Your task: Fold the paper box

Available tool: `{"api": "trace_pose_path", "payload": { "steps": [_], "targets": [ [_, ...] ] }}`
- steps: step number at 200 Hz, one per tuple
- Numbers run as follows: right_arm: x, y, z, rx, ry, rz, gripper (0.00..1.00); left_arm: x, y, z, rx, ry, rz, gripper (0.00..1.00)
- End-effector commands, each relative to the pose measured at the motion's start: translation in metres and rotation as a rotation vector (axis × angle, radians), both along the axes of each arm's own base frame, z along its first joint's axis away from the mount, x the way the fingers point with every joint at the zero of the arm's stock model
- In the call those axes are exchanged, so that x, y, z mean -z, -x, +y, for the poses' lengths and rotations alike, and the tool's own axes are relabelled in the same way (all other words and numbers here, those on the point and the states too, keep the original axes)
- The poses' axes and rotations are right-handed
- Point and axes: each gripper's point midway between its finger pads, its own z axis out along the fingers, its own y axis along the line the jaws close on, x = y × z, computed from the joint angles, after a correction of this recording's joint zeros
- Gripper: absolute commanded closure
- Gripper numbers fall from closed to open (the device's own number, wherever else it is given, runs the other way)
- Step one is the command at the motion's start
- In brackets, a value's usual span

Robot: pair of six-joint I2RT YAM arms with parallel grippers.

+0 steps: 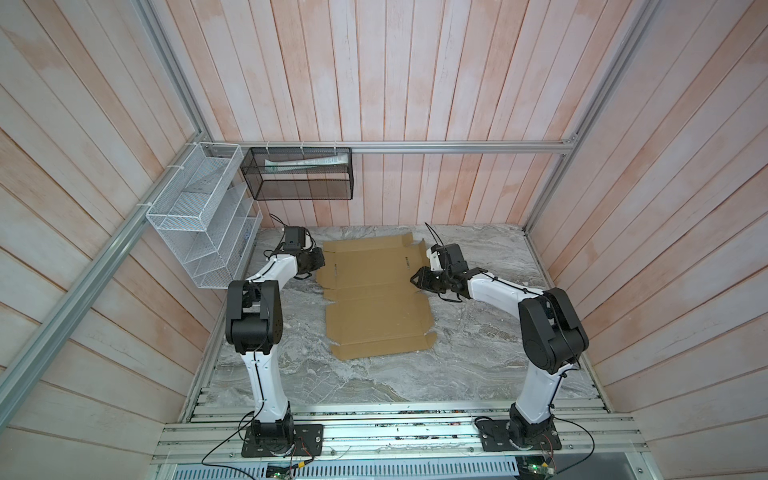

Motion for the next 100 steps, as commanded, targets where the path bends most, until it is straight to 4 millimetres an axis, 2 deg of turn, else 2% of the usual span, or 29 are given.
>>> {"api": "trace_pose_path", "payload": {
  "steps": [1, 43, 100],
  "targets": [
    [-0.032, -0.001, 0.017, 0.027, -0.1, -0.003, 0.6, -0.034, -0.004, -0.001, -0.015, 0.044, -0.135, 1.0],
    [-0.049, -0.002, 0.033, 0.086, -0.184, 0.023, 0.6, -0.043, 0.016, -0.006, -0.011, 0.068, -0.193, 1.0],
    [-0.063, -0.001, 0.035, 0.186, -0.293, 0.051, 0.59, -0.058, 0.038, -0.012, 0.004, 0.066, -0.296, 1.0]
  ]
}}
